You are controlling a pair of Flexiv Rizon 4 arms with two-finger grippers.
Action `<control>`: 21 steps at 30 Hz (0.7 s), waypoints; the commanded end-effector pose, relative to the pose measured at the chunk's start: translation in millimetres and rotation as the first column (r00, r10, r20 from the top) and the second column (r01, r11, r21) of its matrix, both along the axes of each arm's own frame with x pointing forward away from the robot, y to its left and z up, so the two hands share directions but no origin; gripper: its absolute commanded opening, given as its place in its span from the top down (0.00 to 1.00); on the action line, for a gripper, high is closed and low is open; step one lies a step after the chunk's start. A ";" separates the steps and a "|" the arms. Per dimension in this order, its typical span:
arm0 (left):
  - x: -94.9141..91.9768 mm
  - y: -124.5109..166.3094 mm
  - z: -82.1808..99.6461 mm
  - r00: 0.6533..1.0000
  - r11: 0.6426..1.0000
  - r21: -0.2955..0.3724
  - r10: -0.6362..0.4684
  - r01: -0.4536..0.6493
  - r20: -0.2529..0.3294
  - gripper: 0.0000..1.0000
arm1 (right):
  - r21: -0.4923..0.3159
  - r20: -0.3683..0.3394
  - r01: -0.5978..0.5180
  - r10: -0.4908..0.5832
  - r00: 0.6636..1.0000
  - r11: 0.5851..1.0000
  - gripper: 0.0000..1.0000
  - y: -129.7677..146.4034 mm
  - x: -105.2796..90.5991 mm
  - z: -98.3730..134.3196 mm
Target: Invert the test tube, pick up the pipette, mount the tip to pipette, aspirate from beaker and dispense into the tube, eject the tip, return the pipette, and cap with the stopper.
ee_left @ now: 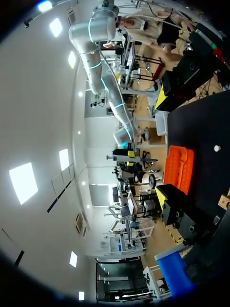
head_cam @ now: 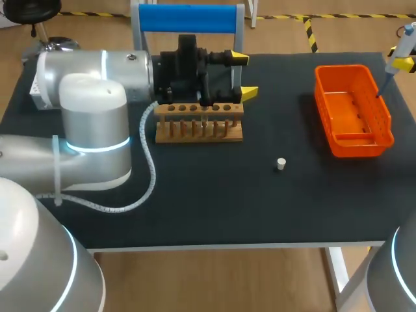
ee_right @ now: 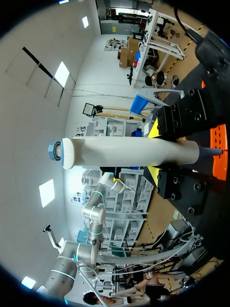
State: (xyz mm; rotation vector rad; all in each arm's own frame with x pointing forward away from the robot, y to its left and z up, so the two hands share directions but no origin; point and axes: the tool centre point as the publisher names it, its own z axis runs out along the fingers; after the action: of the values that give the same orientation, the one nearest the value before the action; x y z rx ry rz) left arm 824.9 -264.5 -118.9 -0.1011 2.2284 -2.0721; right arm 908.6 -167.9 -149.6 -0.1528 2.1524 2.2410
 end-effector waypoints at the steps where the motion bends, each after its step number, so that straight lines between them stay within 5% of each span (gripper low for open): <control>1: 0.4 -0.6 0.3 1.000 1.000 0.000 0.000 0.000 -0.001 0.00 | -0.002 0.000 -0.002 0.002 1.000 1.000 1.00 -0.7 0.5 0.5; 19: 0.4 -0.6 0.3 1.000 1.000 0.000 0.000 0.000 -0.001 0.00 | -0.002 0.000 -0.002 0.002 1.000 1.000 1.00 -0.7 0.5 0.5; 21: 0.4 -0.6 0.3 1.000 1.000 0.000 0.000 0.000 -0.001 0.00 | -0.003 0.001 -0.020 0.020 1.000 1.000 1.00 14.7 -3.9 2.4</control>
State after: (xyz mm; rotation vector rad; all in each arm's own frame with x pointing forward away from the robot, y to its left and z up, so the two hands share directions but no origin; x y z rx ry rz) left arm 825.1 -264.2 -118.7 -0.1011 2.2294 -2.0720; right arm 905.8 -165.2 -149.7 -0.1648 2.1586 2.2463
